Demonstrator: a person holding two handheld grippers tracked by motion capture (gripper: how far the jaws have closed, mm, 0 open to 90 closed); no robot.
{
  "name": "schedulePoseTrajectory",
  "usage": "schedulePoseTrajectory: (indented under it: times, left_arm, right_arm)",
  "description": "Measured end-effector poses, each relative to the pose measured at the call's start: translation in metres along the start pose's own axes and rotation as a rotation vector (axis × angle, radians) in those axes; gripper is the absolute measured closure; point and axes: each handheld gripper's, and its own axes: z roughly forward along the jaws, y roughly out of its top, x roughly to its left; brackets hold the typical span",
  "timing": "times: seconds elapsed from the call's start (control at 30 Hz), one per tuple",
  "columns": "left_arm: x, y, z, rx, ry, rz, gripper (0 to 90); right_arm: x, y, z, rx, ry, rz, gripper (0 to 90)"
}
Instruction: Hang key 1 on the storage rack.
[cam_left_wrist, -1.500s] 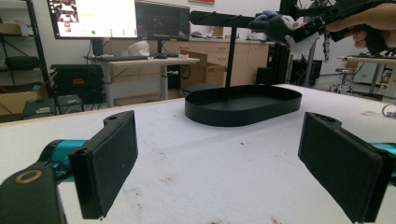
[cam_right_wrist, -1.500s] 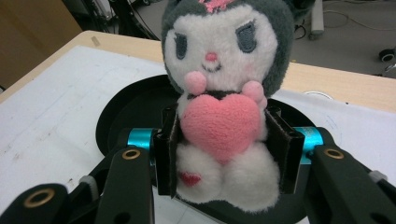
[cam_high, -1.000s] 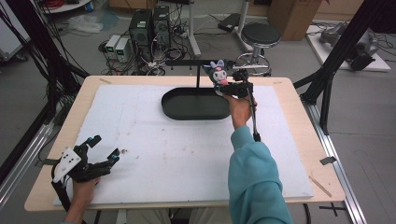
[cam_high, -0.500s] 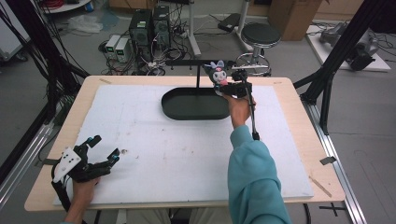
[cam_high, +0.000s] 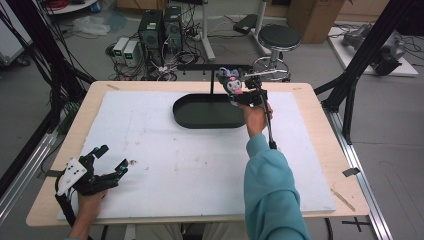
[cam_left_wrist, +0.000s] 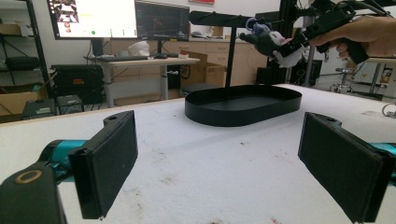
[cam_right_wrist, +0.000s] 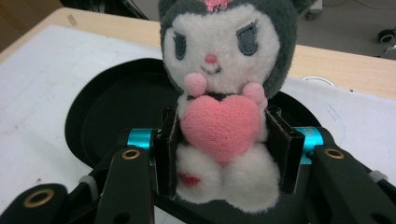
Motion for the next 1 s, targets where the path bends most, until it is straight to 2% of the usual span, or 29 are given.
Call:
schedulePoseTrajectory:
  times: [0.3, 0.47, 0.57, 0.6, 0.67, 0.87, 1.0]
  left_arm:
    - [0.000, 0.000, 0.000, -0.001, 0.001, 0.003, 12.4]
    - [0.000, 0.000, 0.000, 0.000, 0.000, 0.003, 12.4]
    - [0.000, 0.000, 0.000, 0.000, 0.000, 0.004, 12.4]
    - [0.000, 0.000, 0.000, 0.001, 0.000, 0.005, 12.4]
    - [0.000, 0.000, 0.000, 0.000, 0.000, 0.004, 12.4]
    - [0.000, 0.000, 0.000, -0.001, 0.001, 0.006, 12.4]
    - [0.000, 0.000, 0.000, -0.001, -0.001, 0.006, 12.4]
  right_arm:
    - [-0.002, -0.001, 0.003, 0.016, 0.002, -0.023, 53.3]
    - [-0.003, -0.001, 0.003, 0.021, 0.007, -0.046, 50.0]
    - [-0.003, -0.001, 0.004, 0.026, 0.016, -0.052, 41.1]
    - [-0.004, -0.001, 0.005, 0.021, 0.021, -0.048, 35.8]
    - [-0.004, -0.001, 0.004, 0.022, 0.027, -0.039, 30.6]
    - [-0.004, -0.001, 0.001, 0.021, 0.088, -0.056, 13.0]
    - [0.002, 0.000, -0.009, -0.005, 0.109, -0.095, 10.2]
